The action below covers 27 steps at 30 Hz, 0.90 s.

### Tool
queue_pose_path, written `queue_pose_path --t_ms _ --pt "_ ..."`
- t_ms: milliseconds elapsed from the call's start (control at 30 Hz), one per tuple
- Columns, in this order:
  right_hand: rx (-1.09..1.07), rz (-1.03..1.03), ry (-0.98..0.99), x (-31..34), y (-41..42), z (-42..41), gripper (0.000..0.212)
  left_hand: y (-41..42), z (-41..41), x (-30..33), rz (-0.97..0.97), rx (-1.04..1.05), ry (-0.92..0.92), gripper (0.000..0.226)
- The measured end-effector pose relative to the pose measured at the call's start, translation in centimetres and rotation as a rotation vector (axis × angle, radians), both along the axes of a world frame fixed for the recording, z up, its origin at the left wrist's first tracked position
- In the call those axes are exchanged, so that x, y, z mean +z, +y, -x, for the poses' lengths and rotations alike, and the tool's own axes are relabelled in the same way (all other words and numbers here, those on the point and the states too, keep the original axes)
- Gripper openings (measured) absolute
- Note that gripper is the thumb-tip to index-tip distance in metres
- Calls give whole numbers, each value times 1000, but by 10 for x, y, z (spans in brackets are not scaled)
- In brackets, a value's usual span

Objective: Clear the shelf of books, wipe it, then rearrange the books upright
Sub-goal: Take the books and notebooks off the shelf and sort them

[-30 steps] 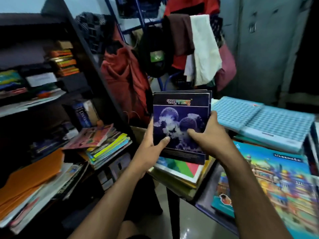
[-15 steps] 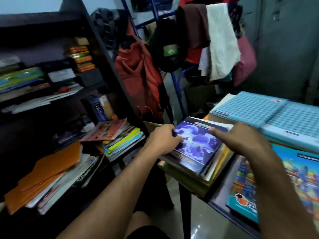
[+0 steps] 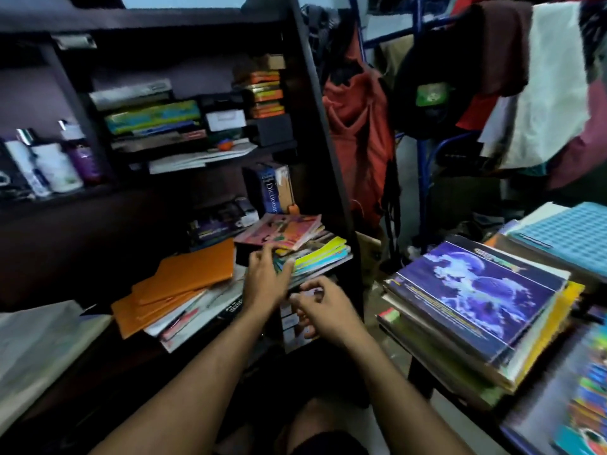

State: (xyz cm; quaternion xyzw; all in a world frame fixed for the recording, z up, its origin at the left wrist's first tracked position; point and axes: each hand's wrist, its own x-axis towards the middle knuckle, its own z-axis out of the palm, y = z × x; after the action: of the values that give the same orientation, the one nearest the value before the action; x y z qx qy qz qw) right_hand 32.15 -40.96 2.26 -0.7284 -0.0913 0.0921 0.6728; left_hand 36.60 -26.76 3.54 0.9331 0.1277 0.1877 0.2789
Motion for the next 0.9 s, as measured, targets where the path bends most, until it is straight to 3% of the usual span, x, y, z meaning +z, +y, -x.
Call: queue_pose_path --t_ms 67,133,267,400,433,633,700,800,900 --pt "-110 -56 16 -32 14 -9 21 13 -15 4 90 67 26 58" --pt "-195 30 -48 -60 16 -9 24 26 -41 9 244 123 49 65" --pt "-173 184 -148 -77 16 -6 36 47 -92 4 561 202 28 90" --pt "-161 83 -223 -74 26 -10 51 75 -167 -49 648 271 8 143" --pt "-160 67 -234 -79 27 -11 55 74 -169 -50 652 276 10 147" --pt "-129 44 -289 -85 21 -22 72 46 -110 1 709 197 27 54" --pt "-90 68 -296 -85 18 -23 76 51 -112 2 786 145 60 64" --pt "-55 87 -272 -84 14 -28 78 49 -112 3 744 107 87 88" --pt "-34 42 -228 -80 13 -33 81 38 -107 9 852 47 77 54"
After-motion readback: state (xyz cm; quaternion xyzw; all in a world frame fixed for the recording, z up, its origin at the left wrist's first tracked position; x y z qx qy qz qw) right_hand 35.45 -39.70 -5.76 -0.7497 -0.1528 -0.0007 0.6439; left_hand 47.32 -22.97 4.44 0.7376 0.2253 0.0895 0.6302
